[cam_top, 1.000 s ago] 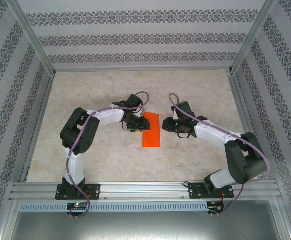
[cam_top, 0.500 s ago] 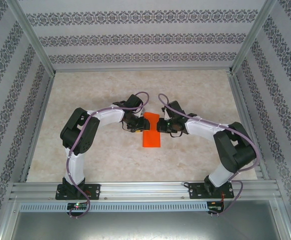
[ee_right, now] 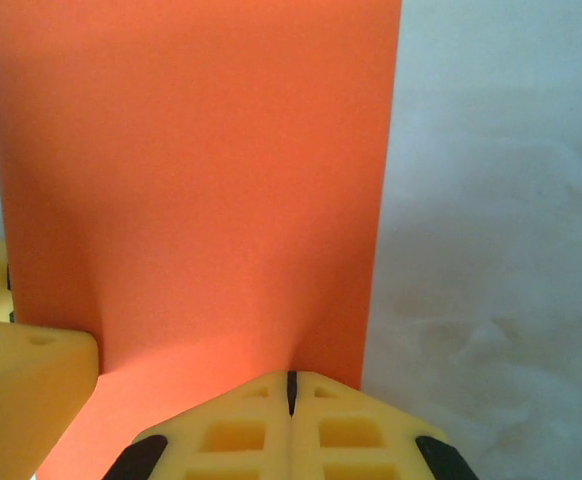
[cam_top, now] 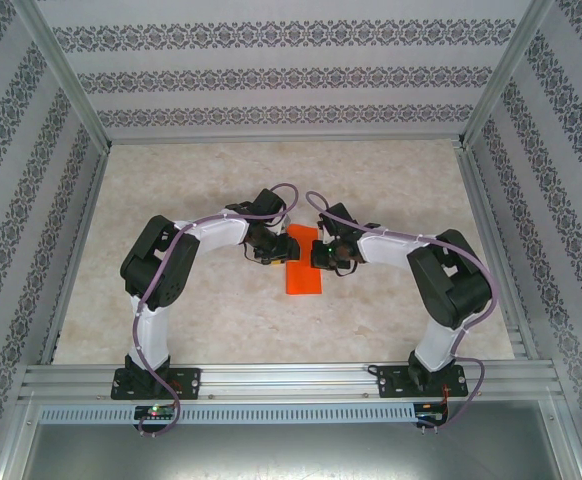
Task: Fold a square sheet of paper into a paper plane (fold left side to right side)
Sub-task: Hold the square sheet of paper at the center of the table.
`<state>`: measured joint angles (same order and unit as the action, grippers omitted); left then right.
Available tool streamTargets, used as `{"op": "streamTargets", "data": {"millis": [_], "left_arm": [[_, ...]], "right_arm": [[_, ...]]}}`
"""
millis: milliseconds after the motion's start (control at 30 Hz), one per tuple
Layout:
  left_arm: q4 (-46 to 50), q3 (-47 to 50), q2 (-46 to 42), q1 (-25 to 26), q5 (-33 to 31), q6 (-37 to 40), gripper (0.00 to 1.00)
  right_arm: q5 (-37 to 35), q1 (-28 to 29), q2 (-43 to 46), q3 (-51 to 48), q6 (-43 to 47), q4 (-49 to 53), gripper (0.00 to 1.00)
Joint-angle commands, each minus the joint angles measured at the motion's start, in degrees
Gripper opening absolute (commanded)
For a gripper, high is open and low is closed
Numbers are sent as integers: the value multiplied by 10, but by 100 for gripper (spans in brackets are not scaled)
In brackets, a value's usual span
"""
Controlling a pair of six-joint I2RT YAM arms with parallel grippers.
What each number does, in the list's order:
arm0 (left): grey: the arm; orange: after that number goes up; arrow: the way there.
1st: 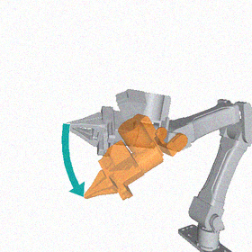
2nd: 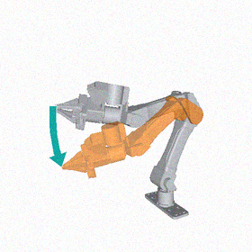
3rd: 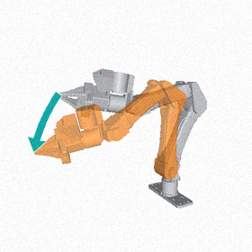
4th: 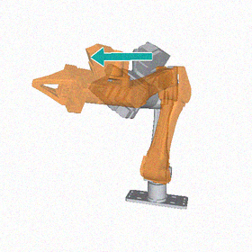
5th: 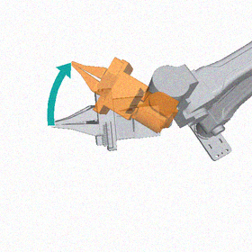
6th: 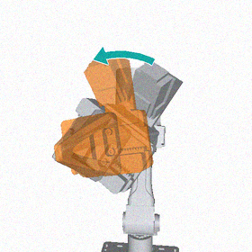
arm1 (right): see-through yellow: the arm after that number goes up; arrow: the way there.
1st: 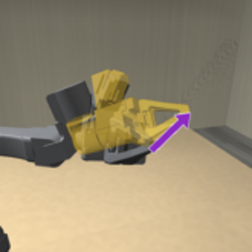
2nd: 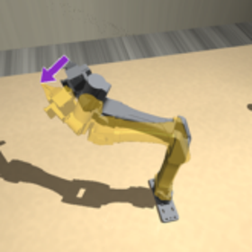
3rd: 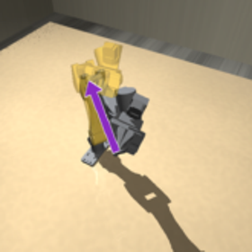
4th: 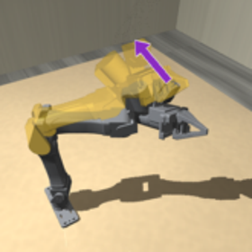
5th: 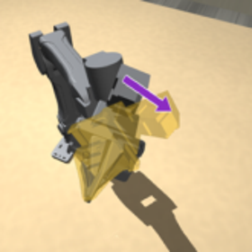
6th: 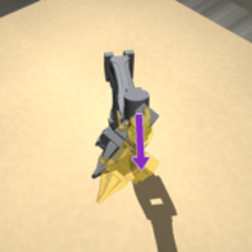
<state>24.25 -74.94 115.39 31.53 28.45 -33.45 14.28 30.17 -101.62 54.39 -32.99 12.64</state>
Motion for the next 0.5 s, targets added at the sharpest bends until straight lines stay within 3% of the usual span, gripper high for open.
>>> {"op": "streamTargets", "data": {"millis": [0, 300, 467], "left_arm": [[10, 14, 45, 15, -38, 4, 48], [40, 4, -48, -8, -71, 20, 56], [19, 23, -100, -14, -61, 20, 54]], "right_arm": [[-9, 7, -31, -1, 3, 31, 4], [-11, 8, -45, -11, 2, 35, 3], [-8, 8, -48, -9, 3, 36, 3]]}}
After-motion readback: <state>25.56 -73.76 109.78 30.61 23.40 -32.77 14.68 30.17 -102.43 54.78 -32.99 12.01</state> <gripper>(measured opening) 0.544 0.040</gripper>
